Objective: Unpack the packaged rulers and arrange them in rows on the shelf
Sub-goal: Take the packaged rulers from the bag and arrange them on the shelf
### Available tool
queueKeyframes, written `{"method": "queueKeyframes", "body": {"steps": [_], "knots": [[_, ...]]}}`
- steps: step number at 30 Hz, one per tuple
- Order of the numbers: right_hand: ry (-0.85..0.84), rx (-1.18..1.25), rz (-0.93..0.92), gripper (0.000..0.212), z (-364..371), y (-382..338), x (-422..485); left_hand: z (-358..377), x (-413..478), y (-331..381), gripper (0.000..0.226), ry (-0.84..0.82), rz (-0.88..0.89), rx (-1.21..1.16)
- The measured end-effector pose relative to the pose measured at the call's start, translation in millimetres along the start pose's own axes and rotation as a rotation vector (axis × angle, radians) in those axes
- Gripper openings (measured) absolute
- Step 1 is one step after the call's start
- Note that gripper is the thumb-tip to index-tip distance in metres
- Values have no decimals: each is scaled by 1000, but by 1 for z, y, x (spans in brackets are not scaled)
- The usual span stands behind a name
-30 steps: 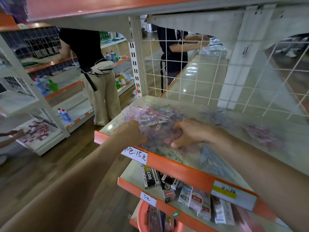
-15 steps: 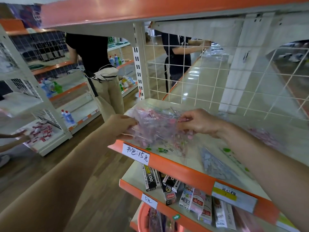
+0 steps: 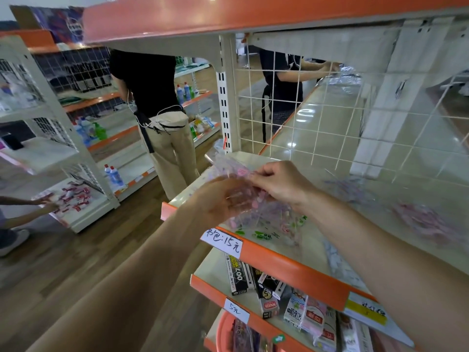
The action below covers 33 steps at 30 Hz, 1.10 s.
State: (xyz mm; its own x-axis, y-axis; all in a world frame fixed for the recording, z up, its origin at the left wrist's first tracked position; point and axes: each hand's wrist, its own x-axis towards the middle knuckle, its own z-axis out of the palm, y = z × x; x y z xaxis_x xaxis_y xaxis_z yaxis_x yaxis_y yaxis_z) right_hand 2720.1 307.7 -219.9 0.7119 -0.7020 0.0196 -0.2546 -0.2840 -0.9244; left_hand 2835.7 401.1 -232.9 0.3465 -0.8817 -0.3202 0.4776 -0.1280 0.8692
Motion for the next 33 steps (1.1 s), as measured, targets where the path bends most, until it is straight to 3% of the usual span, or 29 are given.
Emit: {"method": "queueKeyframes", "body": {"steps": [4,8,14,17,24,30,33], "knots": [[140,-172,-124,12,-7,9,3,-5,2,0,10,-13,28,-74],[183,-129,-145,5,-21,14,5,-4,7,3,12,-40,43,-120],[197,259,54,9,-54,18,-4,5,13,8,12,-71,66,-104],[192,339,110,5,-77,21,-17,14,17,8,15,-89,68,-64],[347,207,176,9,-158,45,-66,51,29,-8,15,-71,-43,-95],[600,10,382,17,-220,92,-105,115,38,-45,16,-76,-134,83],[635,-72,438,21,-228,113,-112,142,40,-60,18,-129,-153,133]]}}
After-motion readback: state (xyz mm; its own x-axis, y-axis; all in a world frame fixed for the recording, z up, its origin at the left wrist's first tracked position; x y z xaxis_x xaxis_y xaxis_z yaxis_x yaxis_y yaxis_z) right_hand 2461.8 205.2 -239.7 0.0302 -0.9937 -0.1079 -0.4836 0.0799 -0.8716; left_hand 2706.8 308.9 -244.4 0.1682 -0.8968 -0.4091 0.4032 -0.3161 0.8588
